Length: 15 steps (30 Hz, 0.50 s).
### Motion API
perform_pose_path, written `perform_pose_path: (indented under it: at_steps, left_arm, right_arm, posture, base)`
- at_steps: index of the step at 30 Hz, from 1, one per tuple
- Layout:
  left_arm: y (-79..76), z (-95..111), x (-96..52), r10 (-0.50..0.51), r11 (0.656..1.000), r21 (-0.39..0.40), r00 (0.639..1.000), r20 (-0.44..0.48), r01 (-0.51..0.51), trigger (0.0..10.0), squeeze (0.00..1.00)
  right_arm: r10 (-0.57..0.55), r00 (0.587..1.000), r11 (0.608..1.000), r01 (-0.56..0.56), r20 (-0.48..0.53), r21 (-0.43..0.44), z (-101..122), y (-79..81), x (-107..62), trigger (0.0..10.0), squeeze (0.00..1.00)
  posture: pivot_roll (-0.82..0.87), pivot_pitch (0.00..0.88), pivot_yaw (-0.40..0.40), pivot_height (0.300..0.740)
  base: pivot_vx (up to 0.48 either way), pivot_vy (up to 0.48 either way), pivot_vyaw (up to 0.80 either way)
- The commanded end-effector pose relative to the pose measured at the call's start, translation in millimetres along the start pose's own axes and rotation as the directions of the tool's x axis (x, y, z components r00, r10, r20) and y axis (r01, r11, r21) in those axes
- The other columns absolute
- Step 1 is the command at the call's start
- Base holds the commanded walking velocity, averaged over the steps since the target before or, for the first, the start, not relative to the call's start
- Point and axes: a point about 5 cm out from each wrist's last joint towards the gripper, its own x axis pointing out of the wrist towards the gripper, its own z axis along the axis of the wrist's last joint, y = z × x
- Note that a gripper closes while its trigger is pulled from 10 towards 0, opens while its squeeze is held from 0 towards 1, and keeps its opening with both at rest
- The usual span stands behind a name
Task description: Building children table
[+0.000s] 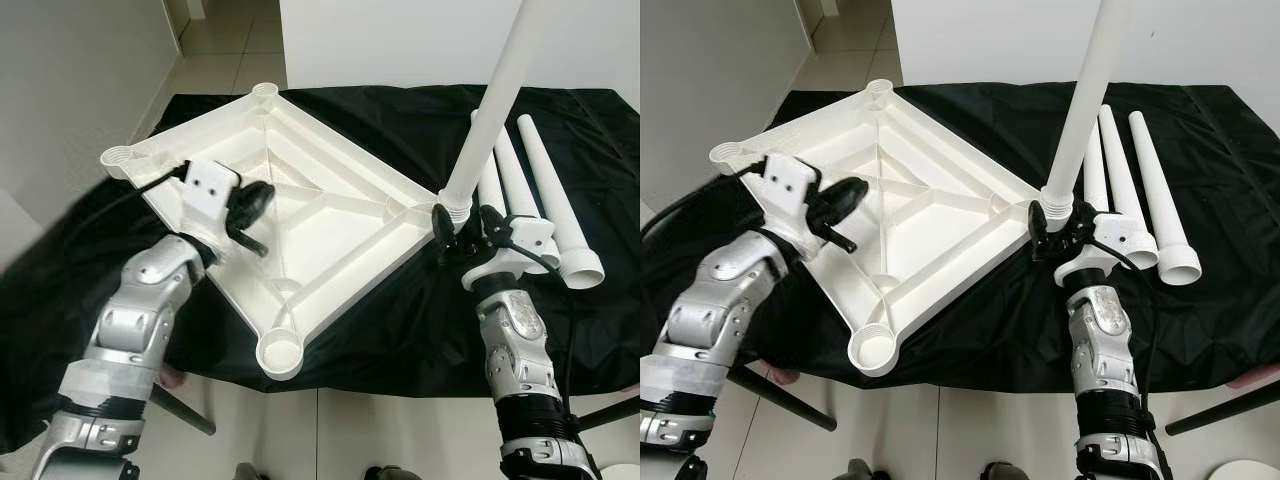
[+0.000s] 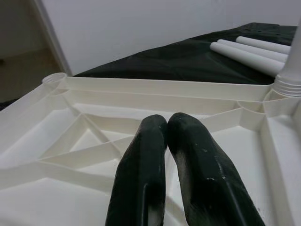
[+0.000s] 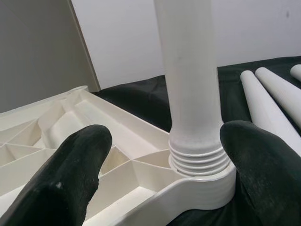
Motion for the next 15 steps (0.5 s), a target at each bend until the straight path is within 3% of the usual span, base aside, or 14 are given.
perform_pose_path:
  at_steps: [1,4,7,10,11,13,15]
  left_arm:
    - [9.0,-1.0,-2.5,0.047,0.999,0.021,0.999,0.001,-0.047,10.0,0.06]
    - [12.0,-2.7,-4.8,0.022,0.997,0.078,1.0,-0.006,-0.021,10.0,0.02]
    - [23.5,-20.0,-12.1,-0.086,0.985,0.139,0.991,-0.101,0.099,10.0,0.0]
    - [23.8,-25.4,-13.4,-0.105,0.982,0.142,0.988,-0.117,0.122,10.0,0.0]
    - [24.5,-41.9,-14.5,-0.098,0.988,0.104,0.981,-0.164,0.116,10.0,0.0]
    - [24.5,-41.9,-14.5,-0.098,0.988,0.104,0.981,-0.164,0.116,10.0,0.0]
    - [14.1,-61.6,-23.6,-0.206,0.971,0.068,0.945,-0.253,0.23,10.0,0.0]
  right_arm:
    - [0.02,1.0,1.0,-0.02,-0.022,0.008,-3.1,1.9,-3.3,10.0,0.0]
    - [0.029,0.999,1.0,-0.029,-0.024,0.004,-2.4,1.8,-3.5,10.0,0.0]
    - [0.057,0.998,0.998,-0.057,-0.039,-0.019,-0.3,0.0,-4.4,10.0,0.0]
    - [0.063,0.997,0.998,-0.064,-0.043,-0.024,0.0,-0.4,-4.9,10.0,0.0]
    - [0.069,0.996,0.997,-0.071,-0.048,-0.033,1.1,-2.3,-6.1,10.0,0.0]
    - [0.069,0.996,0.997,-0.071,-0.048,-0.033,1.1,-2.3,-6.1,10.0,0.0]
    - [0.067,0.997,0.997,-0.069,-0.048,-0.043,2.7,-5.1,-7.3,10.0,0.0]
  posture:
    - [-0.06,0.111,0.09,0.74]
    - [-0.06,0.11,0.086,0.74]
    - [-0.07,0.111,0.073,0.74]
    - [-0.07,0.111,0.073,0.74]
    - [-0.08,0.109,0.074,0.74]
    - [-0.08,0.109,0.074,0.74]
    - [-0.08,0.108,0.075,0.74]
  base:
    - [0.0,0.0,0.0]
    - [0.0,0.0,0.0]
    - [0.0,0.0,0.0]
    - [0.0,0.0,0.0]
    - [0.0,0.0,0.0]
    - [0.0,0.0,0.0]
    - [0.0,0.0,0.0]
